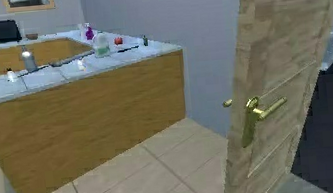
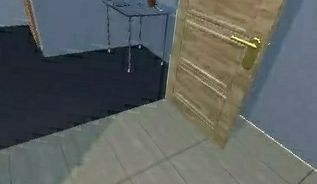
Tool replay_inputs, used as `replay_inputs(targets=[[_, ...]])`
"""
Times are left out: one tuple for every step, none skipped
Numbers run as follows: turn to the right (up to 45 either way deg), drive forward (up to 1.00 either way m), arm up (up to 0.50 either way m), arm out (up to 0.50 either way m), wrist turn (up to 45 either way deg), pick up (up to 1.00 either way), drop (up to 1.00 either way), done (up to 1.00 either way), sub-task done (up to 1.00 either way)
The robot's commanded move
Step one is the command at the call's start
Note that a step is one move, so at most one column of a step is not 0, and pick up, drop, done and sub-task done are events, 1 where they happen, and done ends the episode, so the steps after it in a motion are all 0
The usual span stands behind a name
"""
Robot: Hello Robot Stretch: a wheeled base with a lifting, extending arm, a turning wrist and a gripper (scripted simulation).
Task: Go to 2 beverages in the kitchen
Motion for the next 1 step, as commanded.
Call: replay_inputs(targets=[[-33.0,0.00,0.00,0.00,0.0,0.00,0.00,0.00,0.00]])
